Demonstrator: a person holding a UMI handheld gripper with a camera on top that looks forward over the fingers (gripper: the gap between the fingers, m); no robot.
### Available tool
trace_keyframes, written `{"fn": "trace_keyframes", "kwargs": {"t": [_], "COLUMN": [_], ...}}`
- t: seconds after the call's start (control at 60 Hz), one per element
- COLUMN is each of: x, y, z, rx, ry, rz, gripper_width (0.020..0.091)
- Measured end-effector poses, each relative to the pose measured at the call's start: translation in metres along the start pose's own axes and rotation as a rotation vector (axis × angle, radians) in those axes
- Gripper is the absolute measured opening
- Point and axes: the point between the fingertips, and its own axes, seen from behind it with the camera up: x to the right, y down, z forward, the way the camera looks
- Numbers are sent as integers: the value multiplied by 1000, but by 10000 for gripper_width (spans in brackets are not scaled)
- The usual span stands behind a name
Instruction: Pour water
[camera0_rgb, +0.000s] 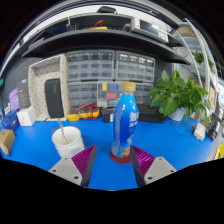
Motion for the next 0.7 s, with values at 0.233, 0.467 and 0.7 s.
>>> {"fn": "trace_keyframes", "kwargs": {"t": [0.233,0.467,0.7], "x": [-76,-163,-219], "y": [-37,-82,-101], "z": [-73,-132,-174], "rx": [27,53,35], "ry": [-78,-226,-321], "rz": [-18,-43,-54], "gripper_width": [659,665,665]}}
